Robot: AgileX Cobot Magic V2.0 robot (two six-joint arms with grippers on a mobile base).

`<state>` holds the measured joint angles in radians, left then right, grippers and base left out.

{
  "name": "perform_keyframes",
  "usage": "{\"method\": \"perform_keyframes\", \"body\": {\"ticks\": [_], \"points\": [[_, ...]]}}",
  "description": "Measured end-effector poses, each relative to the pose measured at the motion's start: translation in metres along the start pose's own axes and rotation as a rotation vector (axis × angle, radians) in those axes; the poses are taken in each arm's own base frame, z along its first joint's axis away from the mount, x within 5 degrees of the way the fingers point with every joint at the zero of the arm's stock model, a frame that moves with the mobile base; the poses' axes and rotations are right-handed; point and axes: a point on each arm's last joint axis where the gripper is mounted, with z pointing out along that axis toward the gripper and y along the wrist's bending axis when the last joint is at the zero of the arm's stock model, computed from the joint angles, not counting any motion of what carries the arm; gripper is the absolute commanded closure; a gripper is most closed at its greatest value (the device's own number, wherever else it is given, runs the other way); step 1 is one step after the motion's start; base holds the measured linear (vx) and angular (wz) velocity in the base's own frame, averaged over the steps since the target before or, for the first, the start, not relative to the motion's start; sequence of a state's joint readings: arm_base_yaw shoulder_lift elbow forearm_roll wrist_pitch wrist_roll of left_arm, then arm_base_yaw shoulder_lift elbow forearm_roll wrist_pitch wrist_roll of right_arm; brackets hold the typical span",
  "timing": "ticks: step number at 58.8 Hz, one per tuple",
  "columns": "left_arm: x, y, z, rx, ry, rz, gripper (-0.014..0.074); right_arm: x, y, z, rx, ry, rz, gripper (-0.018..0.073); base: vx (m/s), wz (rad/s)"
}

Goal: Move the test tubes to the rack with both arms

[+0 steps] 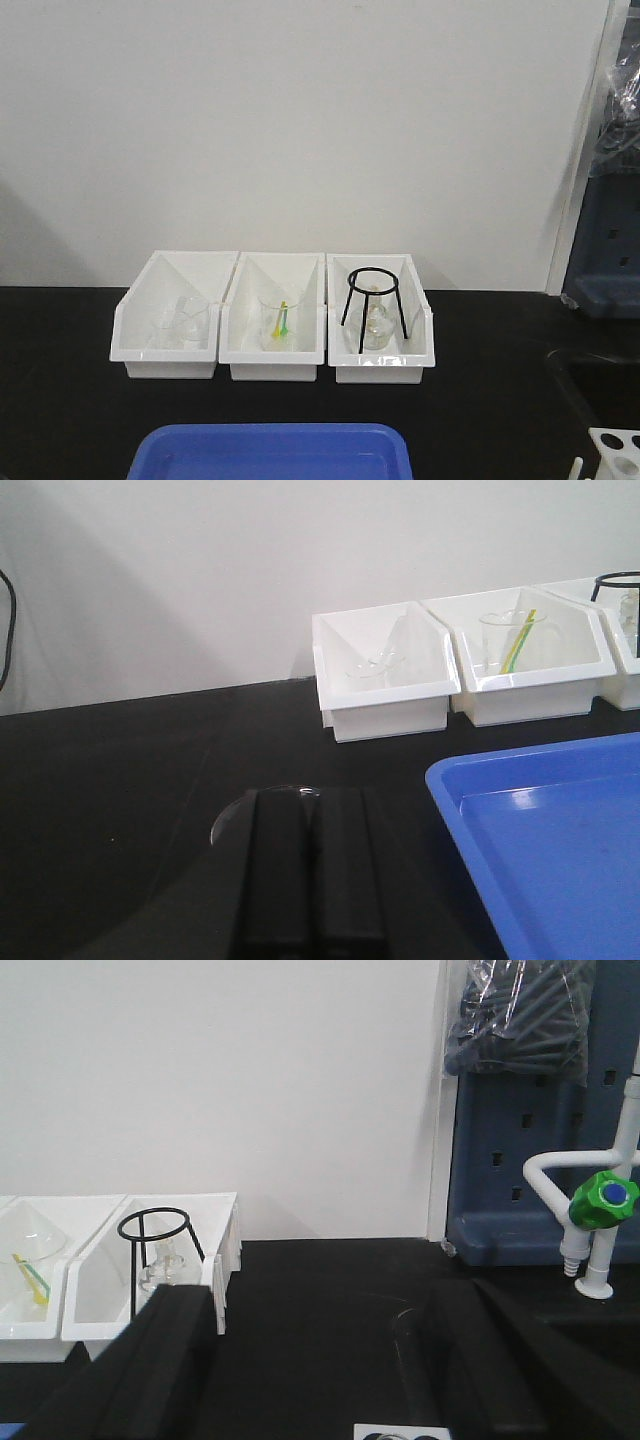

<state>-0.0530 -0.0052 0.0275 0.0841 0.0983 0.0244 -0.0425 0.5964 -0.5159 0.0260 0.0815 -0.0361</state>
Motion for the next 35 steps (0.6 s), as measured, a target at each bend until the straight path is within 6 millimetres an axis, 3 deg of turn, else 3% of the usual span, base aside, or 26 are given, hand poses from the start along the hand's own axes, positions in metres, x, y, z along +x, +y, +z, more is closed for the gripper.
{"method": "perform_keyframes", "body": {"ticks": [9,16,26,35], "points": [[0.000,0.000,0.000,0.000,0.000,0.000,0.0602,0.009,0.000,-0.004,0.003,0.005,-0.034,0.0087,0.00,0.00],[0.000,0.000,0.000,0.000,0.000,0.000,0.0602,0.026,0.000,-0.019,0.006,-0.014,-0.059,0.0170,0.00,0.00],[0.000,0.000,0.000,0.000,0.000,0.000,0.0602,0.057,0.000,-0.045,0.006,-0.080,-0.025,0.0370,0.00,0.00],[0.000,0.000,0.000,0.000,0.000,0.000,0.0602,0.104,0.001,-0.057,0.008,-0.079,-0.043,0.0573,0.00,0.00]]}}
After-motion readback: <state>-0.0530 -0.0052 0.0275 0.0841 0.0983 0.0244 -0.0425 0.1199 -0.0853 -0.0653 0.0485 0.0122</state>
